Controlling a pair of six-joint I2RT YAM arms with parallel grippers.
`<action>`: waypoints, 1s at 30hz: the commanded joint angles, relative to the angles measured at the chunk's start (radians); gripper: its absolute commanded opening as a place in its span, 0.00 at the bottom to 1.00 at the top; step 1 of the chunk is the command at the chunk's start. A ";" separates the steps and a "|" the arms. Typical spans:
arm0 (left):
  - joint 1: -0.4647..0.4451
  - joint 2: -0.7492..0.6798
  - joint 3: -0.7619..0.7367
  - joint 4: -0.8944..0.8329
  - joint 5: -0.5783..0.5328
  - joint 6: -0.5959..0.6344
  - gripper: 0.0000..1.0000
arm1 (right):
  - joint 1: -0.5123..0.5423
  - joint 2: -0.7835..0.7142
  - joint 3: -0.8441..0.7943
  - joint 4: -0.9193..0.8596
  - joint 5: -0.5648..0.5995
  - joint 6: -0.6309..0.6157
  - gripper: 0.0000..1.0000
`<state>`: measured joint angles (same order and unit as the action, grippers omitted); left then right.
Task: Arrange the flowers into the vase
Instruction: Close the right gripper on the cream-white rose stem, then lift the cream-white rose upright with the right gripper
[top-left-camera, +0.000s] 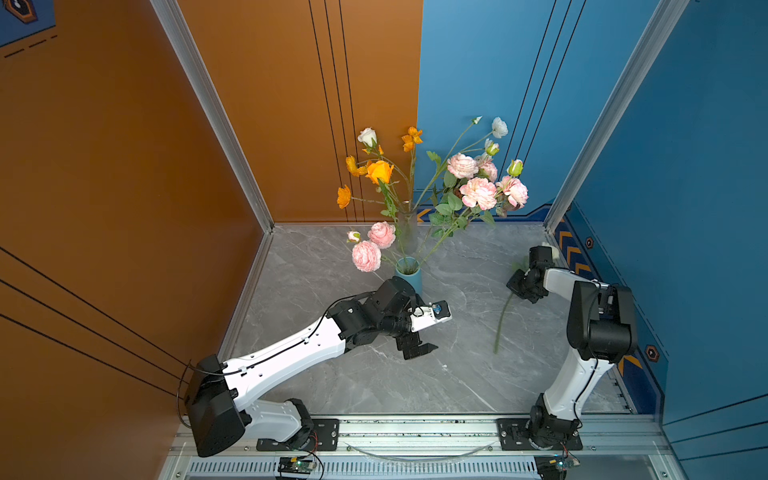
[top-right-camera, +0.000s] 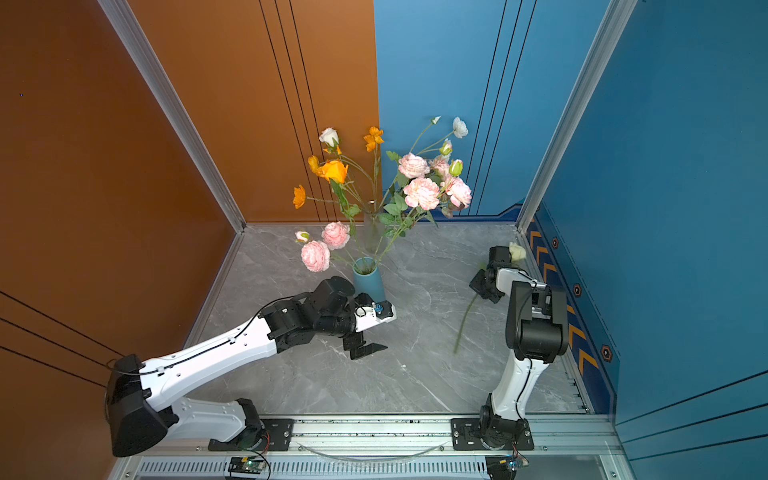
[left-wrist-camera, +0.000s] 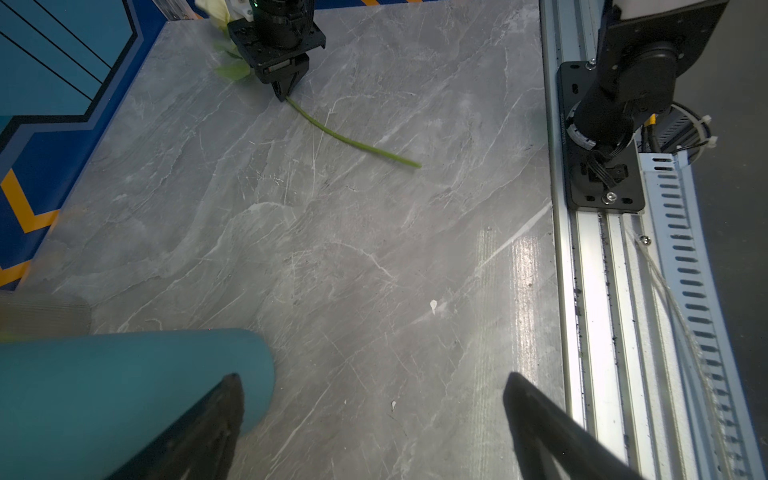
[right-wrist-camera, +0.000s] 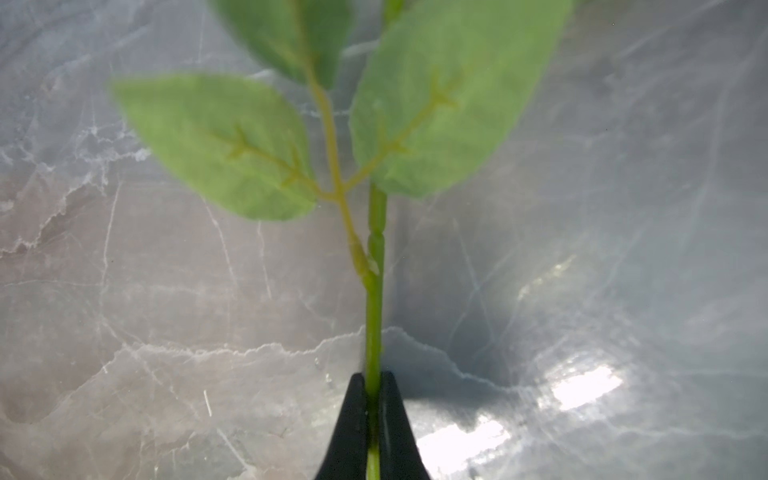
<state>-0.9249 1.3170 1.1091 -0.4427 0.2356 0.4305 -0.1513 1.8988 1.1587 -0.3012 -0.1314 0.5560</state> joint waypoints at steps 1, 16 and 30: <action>-0.014 -0.005 0.025 -0.023 0.020 0.016 0.98 | 0.008 -0.004 -0.032 -0.015 -0.023 0.002 0.00; 0.119 -0.166 0.004 -0.030 0.172 0.055 0.98 | 0.180 -0.436 -0.261 0.218 0.008 0.071 0.00; 0.450 -0.333 -0.107 0.232 0.442 -0.096 0.98 | 0.637 -1.065 -0.444 0.404 0.685 -0.079 0.00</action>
<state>-0.4900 0.9890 1.0256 -0.2699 0.5980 0.3771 0.4091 0.8787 0.7017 0.0120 0.3210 0.5789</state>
